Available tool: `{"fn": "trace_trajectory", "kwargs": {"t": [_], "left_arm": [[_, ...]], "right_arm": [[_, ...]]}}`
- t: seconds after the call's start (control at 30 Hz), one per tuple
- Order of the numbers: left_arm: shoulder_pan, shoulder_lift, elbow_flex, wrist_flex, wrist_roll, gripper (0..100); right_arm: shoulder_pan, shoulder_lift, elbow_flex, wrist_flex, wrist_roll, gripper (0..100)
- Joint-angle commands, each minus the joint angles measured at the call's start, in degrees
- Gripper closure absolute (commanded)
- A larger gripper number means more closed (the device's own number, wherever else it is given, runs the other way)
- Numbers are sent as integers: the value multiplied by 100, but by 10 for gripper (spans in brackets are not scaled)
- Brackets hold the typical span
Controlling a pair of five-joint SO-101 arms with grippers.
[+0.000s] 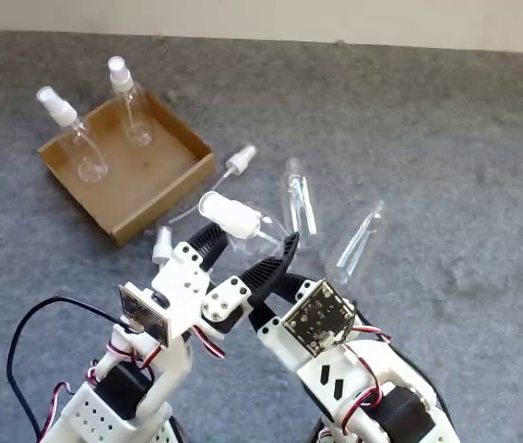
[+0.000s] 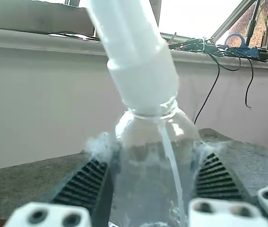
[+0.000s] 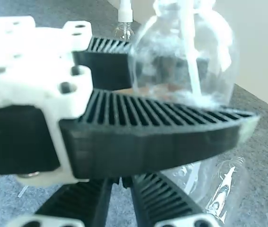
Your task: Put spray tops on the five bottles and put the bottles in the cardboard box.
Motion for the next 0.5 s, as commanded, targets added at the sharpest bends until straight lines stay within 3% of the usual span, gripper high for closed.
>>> {"fn": "trace_trajectory", "kwargs": {"t": [0.0, 0.47], "left_arm": [[233, -40, 119, -18, 9, 938], [453, -48, 119, 360, -9, 938]], "right_arm": [[48, -84, -365, -154, 35, 988], [48, -84, -330, -110, 35, 988]]}}
